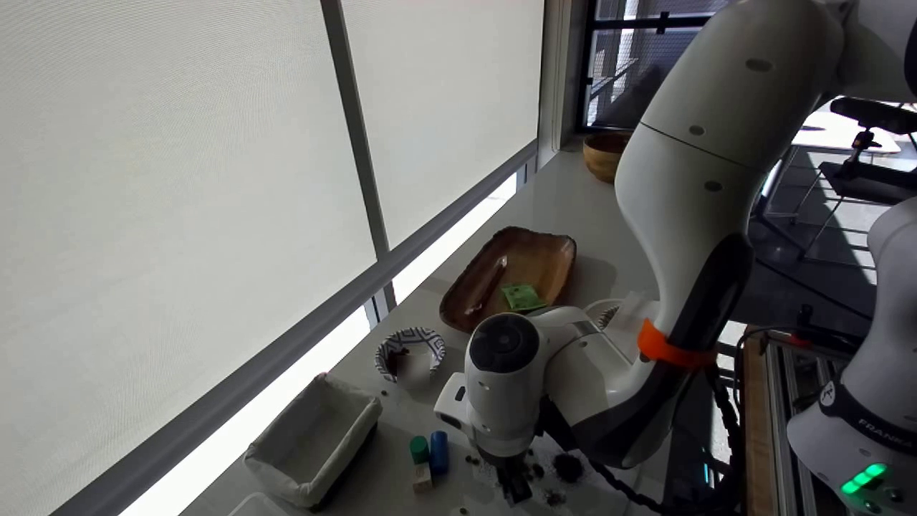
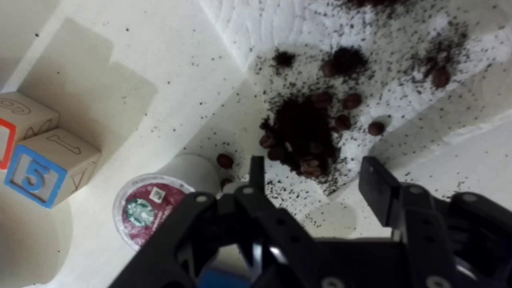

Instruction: Put some of the objects on the serviette in the white cup

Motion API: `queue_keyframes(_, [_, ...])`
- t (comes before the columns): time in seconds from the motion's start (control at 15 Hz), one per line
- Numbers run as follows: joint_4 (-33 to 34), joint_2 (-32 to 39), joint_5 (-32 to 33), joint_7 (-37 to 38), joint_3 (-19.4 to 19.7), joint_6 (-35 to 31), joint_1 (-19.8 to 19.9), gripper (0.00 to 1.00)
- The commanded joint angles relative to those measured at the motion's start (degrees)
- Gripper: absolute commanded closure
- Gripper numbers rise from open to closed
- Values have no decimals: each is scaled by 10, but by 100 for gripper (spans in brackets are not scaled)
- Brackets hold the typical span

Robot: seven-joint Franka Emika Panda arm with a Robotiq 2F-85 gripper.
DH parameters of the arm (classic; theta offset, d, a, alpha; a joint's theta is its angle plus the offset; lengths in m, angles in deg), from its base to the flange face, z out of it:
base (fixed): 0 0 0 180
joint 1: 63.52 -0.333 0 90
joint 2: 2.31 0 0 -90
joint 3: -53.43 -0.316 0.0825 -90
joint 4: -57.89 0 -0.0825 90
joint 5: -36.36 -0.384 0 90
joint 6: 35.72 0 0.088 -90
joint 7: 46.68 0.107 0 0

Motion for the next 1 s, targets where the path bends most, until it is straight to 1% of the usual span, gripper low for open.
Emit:
queue_keyframes(0.0, [-12,-12,1,22,10,3,-11,44])
queue_keyframes(0.07, [-14,-15,2,27,11,5,-12,43])
queue_keyframes(0.27, [-18,-19,2,37,14,5,-14,49])
queue_keyframes(0.47, [-21,-20,-3,41,11,5,-11,49])
queue_keyframes(0.6, [-22,-19,-5,45,11,4,-10,53])
queue_keyframes(0.73, [-24,-19,-5,50,11,4,-10,62])
queue_keyframes(0.87, [-26,-19,-5,53,11,3,-11,68])
queue_keyframes(0.93, [-26,-21,-4,56,12,3,-11,78])
